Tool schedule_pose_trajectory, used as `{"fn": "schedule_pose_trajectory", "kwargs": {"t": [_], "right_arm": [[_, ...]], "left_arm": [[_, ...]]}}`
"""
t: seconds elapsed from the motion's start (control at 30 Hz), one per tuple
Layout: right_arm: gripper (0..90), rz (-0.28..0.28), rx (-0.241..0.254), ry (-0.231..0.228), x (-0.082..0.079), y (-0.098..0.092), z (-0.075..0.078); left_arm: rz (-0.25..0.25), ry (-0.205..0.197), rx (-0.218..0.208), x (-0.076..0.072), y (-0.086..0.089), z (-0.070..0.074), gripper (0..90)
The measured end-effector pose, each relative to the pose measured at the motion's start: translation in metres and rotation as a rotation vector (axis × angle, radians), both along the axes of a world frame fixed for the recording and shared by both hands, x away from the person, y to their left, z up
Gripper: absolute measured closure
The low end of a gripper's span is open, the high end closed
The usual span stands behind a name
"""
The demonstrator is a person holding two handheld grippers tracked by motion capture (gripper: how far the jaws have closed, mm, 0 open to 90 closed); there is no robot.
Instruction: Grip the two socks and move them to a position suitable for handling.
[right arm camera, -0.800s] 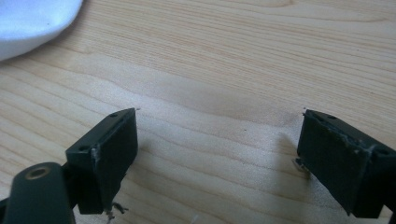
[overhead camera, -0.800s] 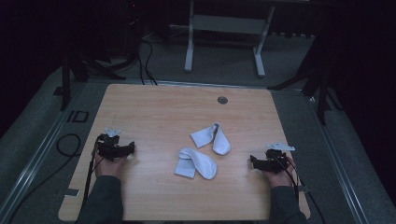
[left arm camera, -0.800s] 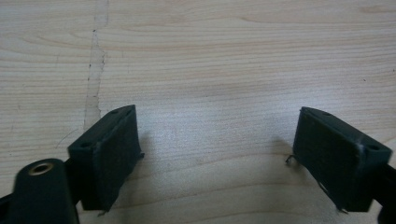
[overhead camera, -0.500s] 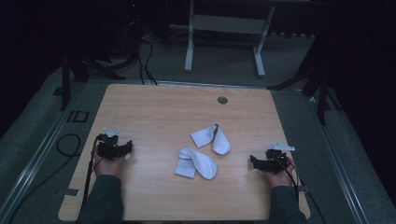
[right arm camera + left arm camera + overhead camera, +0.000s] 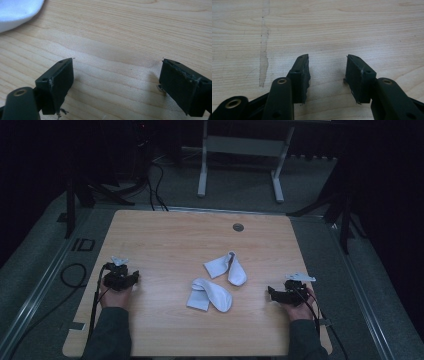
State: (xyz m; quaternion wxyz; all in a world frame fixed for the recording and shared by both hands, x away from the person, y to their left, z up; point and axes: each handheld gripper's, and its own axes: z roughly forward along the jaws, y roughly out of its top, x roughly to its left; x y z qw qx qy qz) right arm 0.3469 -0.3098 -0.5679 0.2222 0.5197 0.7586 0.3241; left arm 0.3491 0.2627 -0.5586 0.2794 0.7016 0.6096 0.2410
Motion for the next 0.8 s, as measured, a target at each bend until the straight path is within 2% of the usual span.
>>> {"fn": "schedule_pose_trajectory", "kwargs": {"t": [0.1,0.33,0.5,0.67,0.7,0.8], "right_arm": [[11.8,0.000,0.000,0.000,0.000,0.000,0.000],[11.9,0.000,-0.001,0.000,0.000,0.000,0.000],[12.0,0.000,-0.001,0.000,0.000,0.000,0.000],[12.0,0.000,0.000,0.000,0.000,0.000,0.000],[12.0,0.000,-0.001,0.000,0.000,0.000,0.000],[12.0,0.000,-0.001,0.000,0.000,0.000,0.000]], "left_arm": [[-0.024,0.010,-0.012,-0.001,0.000,0.003,55.5],[-0.056,0.005,-0.027,-0.005,-0.003,0.008,57.0],[-0.101,-0.023,-0.065,-0.014,-0.010,0.018,57.0],[-0.125,-0.036,-0.076,-0.018,-0.014,0.024,57.4],[-0.148,-0.032,-0.078,-0.019,-0.017,0.027,57.4],[-0.172,-0.034,-0.074,-0.021,-0.022,0.031,57.5]]}}
